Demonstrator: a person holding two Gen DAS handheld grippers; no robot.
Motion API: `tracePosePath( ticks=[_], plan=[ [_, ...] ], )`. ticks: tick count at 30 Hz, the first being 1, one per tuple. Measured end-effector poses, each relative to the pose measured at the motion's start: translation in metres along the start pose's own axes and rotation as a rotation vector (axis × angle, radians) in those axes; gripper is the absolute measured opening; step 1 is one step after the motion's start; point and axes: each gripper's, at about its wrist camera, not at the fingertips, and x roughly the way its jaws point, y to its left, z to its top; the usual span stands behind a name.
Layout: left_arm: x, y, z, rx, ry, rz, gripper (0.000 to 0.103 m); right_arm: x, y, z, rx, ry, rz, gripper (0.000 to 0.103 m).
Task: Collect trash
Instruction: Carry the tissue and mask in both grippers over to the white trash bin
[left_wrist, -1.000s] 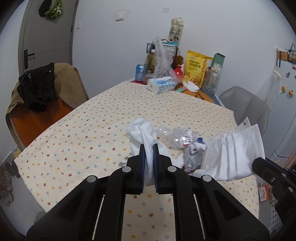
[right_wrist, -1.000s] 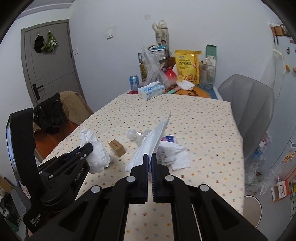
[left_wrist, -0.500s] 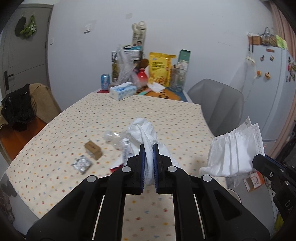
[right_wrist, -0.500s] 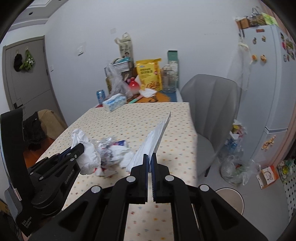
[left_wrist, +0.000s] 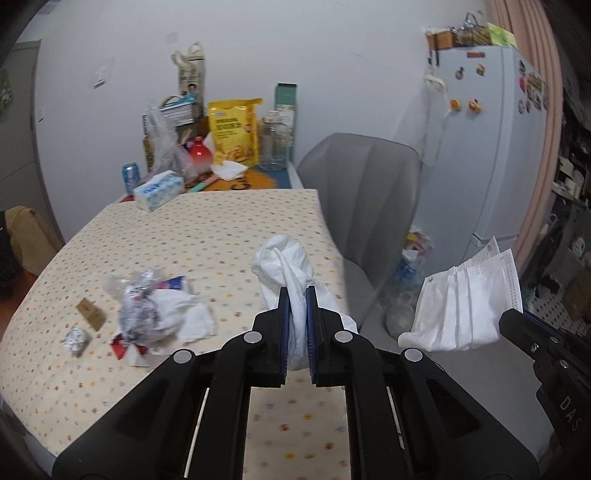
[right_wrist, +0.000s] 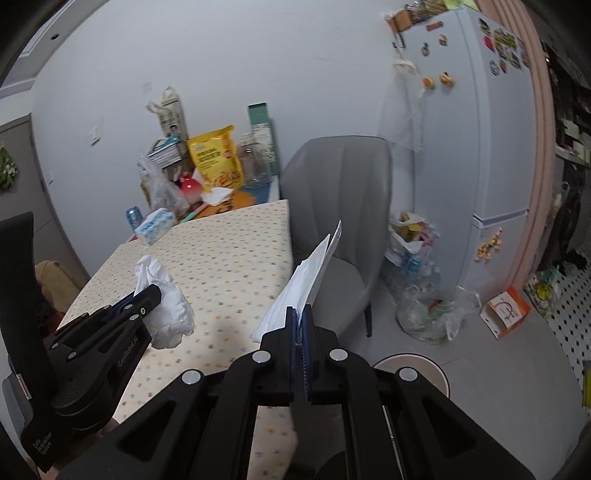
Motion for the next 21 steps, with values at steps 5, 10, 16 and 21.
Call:
tracePosePath(
  ticks=[5,10,16,21],
  plan=[
    [0.021,-0.042,0.001,0.043,0.03,-0.041,0.009,0.011,-0.043,-0.002,0.055,0.02,-0.039,0.004],
    [0.039,-0.074,0.002,0.075,0.052,-0.072,0.009,0.027,-0.08,-0.006,0.101,0.051,-0.08,0.004],
    [0.068,-0.105,-0.004,0.105,0.097,-0.097,0.009,0.049,-0.116,-0.013,0.151,0.086,-0.115,0.004],
    [0.093,-0.123,-0.008,0.123,0.133,-0.103,0.009,0.078,-0.141,-0.022,0.184,0.129,-0.133,0.004]
  ],
)
